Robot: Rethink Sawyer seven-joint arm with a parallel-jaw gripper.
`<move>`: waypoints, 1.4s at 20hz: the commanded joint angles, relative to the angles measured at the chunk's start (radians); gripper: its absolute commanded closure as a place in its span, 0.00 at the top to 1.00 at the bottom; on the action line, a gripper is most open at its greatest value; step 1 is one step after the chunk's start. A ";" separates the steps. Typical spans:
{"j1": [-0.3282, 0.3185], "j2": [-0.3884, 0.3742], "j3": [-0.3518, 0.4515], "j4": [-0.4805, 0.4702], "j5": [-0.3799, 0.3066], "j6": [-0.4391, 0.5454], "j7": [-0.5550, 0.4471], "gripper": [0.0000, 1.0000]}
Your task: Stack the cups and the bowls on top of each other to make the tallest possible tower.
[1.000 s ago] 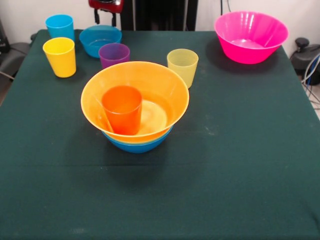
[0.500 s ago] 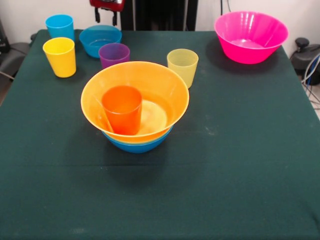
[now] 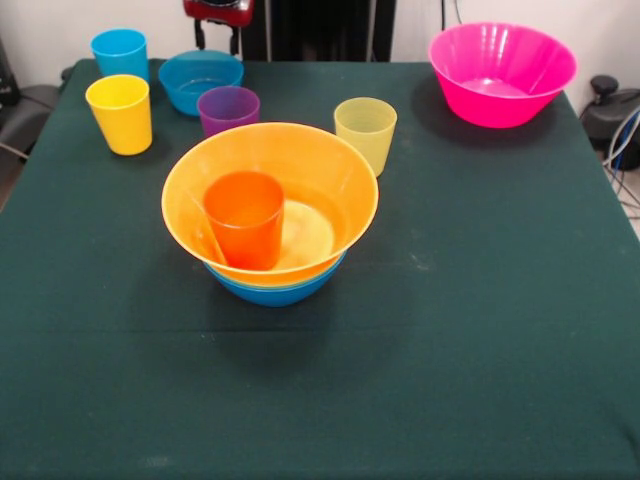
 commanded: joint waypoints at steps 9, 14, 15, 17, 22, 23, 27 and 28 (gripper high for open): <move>0.065 0.034 0.146 -0.081 0.074 0.028 0.108 1.00; 0.076 0.041 0.135 -0.073 0.077 0.007 0.114 1.00; 0.078 0.041 0.134 -0.072 0.078 0.006 0.115 1.00; 0.075 0.039 0.137 -0.073 0.081 0.010 0.115 1.00; 0.067 0.031 0.147 -0.076 0.091 0.031 0.114 1.00; 0.068 0.028 0.147 -0.076 0.091 0.038 0.111 1.00; 0.060 0.029 0.157 -0.078 0.093 0.043 0.107 1.00; 0.060 0.030 0.154 -0.075 0.095 0.041 0.111 1.00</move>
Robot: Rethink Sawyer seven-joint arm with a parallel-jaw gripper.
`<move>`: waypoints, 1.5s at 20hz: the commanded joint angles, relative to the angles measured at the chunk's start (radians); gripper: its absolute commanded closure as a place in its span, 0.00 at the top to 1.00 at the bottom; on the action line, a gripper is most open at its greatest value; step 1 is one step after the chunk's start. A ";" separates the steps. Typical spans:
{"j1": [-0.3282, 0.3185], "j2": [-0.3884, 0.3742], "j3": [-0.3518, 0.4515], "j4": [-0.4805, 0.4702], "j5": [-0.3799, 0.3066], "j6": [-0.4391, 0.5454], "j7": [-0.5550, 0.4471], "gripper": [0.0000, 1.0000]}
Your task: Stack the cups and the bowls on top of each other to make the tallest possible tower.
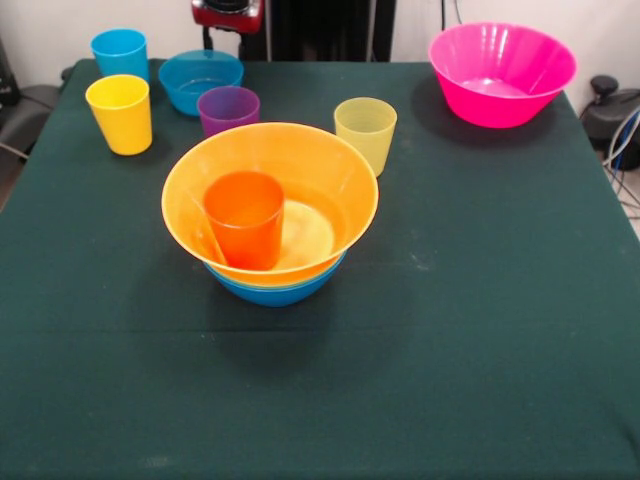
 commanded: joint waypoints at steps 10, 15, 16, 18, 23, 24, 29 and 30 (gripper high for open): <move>0.021 -0.071 0.158 -0.024 0.108 0.196 0.064 1.00; 0.008 -0.098 0.184 -0.030 0.128 0.255 0.045 1.00; 0.006 -0.105 0.189 -0.028 0.133 0.271 0.043 1.00; 0.008 -0.115 0.191 -0.026 0.132 0.285 0.043 1.00; 0.013 -0.133 0.201 -0.026 0.134 0.297 0.044 1.00; 0.014 -0.135 0.202 -0.027 0.132 0.292 0.045 1.00; 0.025 -0.134 0.215 -0.047 0.133 0.287 0.053 1.00; 0.023 -0.130 0.225 -0.052 0.132 0.286 0.049 1.00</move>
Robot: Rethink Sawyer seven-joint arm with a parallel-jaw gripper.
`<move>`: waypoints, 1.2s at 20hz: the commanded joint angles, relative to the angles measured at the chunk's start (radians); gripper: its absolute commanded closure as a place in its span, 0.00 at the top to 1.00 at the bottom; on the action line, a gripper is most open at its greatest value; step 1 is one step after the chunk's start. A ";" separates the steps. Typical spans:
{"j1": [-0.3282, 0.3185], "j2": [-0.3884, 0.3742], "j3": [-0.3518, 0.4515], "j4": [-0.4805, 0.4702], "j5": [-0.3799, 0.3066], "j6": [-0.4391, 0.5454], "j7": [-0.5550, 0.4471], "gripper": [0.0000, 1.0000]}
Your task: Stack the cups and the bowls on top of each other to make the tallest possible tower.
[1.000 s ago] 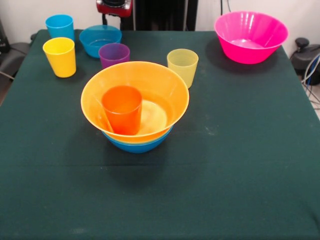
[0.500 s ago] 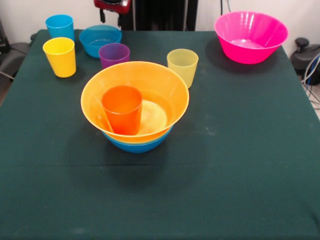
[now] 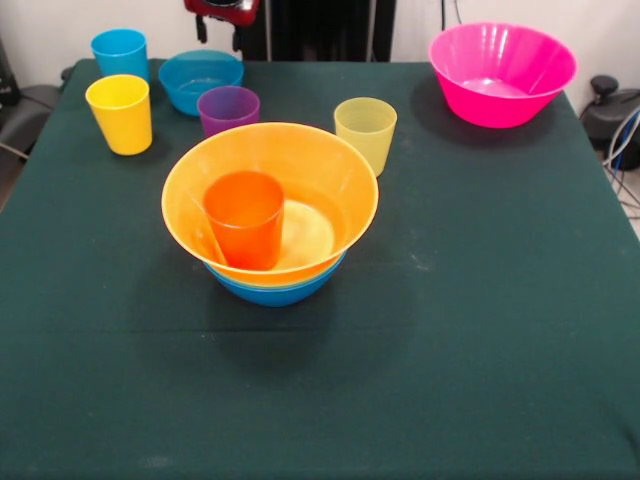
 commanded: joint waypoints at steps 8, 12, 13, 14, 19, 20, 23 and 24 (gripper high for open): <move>0.024 0.033 0.191 -0.100 0.058 0.038 0.053 1.00; 0.030 0.043 0.192 -0.116 0.076 0.047 0.068 1.00; 0.028 0.044 0.194 -0.116 0.079 0.048 0.069 1.00; 0.026 0.043 0.198 -0.116 0.084 0.054 0.068 1.00; 0.020 0.042 0.193 -0.099 0.075 0.026 0.070 1.00; 0.017 0.044 0.191 -0.095 0.069 0.014 0.071 1.00; 0.007 0.043 0.191 -0.085 0.067 0.007 0.071 1.00; 0.002 0.039 0.194 -0.084 0.071 0.018 0.068 1.00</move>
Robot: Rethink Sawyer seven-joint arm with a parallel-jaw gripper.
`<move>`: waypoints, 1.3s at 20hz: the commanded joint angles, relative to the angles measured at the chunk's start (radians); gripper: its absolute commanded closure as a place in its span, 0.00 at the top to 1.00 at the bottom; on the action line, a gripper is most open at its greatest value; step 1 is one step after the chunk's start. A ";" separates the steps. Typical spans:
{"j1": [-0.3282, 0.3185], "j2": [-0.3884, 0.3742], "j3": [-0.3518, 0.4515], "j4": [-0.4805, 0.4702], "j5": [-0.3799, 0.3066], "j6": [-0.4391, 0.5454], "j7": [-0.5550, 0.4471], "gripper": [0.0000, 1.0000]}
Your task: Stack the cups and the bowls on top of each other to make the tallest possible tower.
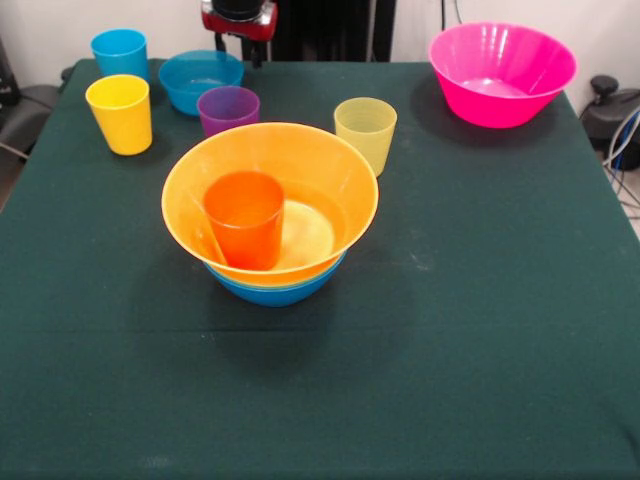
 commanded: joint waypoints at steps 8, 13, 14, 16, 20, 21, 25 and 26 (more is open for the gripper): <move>0.019 -0.028 0.117 -0.055 0.097 0.135 0.061 1.00; 0.037 -0.074 0.126 -0.057 0.135 0.210 0.047 1.00; 0.043 -0.084 0.123 -0.041 0.135 0.200 0.054 1.00; 0.048 -0.090 0.124 -0.032 0.140 0.188 0.063 1.00; 0.048 -0.101 0.132 -0.022 0.150 0.180 0.073 1.00; 0.049 -0.105 0.133 -0.021 0.151 0.182 0.071 1.00; 0.059 -0.144 0.124 0.013 0.143 0.179 0.063 1.00; 0.061 -0.153 0.120 0.017 0.137 0.173 0.060 1.00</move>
